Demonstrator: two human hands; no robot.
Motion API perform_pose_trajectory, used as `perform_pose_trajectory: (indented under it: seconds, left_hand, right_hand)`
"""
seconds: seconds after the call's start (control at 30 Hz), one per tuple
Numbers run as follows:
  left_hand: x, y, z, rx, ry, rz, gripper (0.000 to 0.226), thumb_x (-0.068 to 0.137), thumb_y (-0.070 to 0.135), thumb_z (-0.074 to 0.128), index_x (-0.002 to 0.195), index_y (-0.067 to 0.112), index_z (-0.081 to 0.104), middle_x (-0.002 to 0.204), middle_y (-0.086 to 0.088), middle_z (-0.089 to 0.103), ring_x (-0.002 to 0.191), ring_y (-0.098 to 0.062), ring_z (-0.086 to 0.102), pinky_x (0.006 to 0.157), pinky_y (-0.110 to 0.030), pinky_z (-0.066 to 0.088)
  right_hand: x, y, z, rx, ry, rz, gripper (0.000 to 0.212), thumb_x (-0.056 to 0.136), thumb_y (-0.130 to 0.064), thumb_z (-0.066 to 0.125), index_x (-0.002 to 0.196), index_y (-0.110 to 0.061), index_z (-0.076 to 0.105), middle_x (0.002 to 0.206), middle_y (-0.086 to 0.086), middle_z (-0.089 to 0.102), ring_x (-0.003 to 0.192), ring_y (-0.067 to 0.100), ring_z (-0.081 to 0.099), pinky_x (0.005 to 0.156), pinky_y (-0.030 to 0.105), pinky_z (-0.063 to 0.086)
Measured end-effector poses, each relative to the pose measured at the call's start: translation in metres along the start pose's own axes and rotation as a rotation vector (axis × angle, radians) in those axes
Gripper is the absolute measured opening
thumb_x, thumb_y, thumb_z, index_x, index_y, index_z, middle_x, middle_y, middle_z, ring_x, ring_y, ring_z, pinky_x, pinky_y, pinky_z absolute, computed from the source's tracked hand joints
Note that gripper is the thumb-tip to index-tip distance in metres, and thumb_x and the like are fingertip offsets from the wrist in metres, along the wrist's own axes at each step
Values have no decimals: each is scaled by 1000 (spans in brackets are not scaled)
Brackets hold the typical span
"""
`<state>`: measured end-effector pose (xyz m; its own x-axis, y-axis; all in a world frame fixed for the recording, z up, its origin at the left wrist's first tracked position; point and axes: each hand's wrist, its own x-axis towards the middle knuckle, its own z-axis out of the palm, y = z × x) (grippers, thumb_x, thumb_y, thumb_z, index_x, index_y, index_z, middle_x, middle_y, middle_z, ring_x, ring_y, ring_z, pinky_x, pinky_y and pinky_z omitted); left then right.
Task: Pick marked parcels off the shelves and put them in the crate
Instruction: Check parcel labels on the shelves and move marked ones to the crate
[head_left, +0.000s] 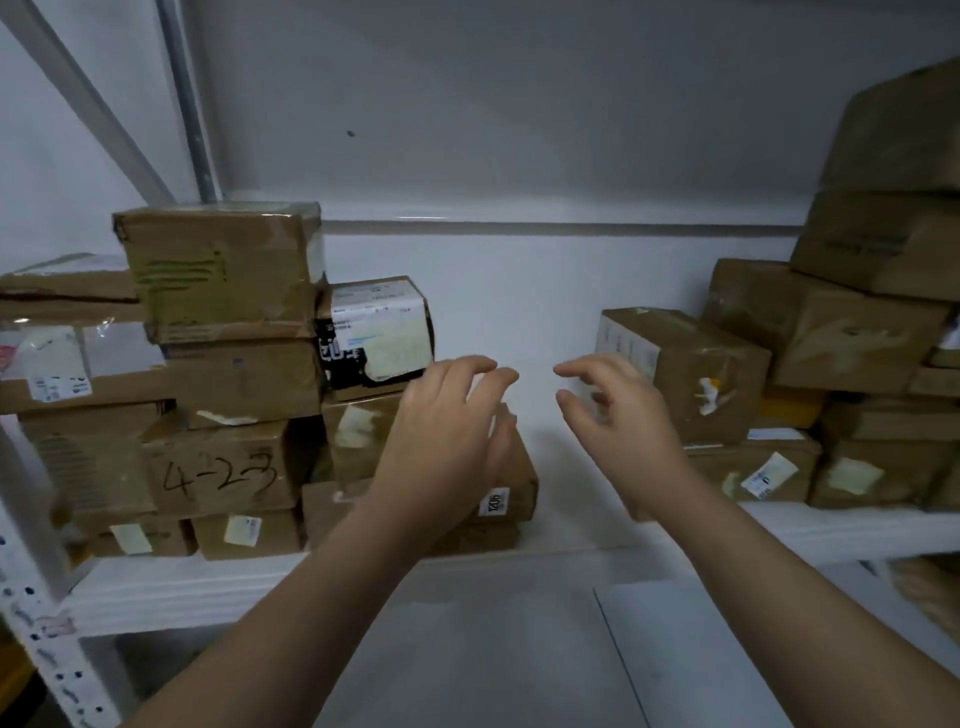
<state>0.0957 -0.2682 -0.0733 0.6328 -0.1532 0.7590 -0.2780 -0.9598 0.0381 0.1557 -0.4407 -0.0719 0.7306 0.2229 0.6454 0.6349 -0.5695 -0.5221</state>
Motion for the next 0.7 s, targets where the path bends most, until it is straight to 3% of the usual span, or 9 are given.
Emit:
perform_pose_trajectory:
  seconds: [0.13,0.3,0.43,0.6,0.7]
  left_hand:
    - [13,34,31,-161,-108,51,35,89,27,53,121,13,59,119,-8,59,101,-26,60,83,-38,50]
    - [47,80,59,-342,-115,5,38,94,26,53,131,16,51,134,-1,48,115,-17,52,90,-24,38]
    - [84,103,88,-384,-132,-8,49,93,31,54,138,17,42,143,-3,38,128,-19,41,101,-32,37]
    - [114,114,124,-388,-330,-90,83,84,50,61,150,29,16,157,-12,7,141,-33,21,112,-45,28]
    - [121,110,138,-419,-391,-125,78,86,42,63,149,29,21,153,-13,25,134,-30,36,107,-39,35]
  right_hand:
    - [-19,36,-44,-106,133,49,19,88,-15,63,106,-14,68,110,-2,56,94,7,51,85,21,40]
    - [-30,69,-92,-161,167,144,19,89,-18,62,108,-19,66,111,-8,50,102,12,53,82,21,41]
    - [-30,91,-116,-252,153,189,25,89,-19,61,114,-16,63,120,0,49,115,20,48,90,23,36]
    - [-15,98,-125,-363,92,190,40,90,-25,58,129,-17,53,135,5,41,127,23,36,99,31,36]
    - [-4,98,-123,-405,57,186,47,92,-28,55,137,-19,44,145,5,32,134,23,28,104,34,34]
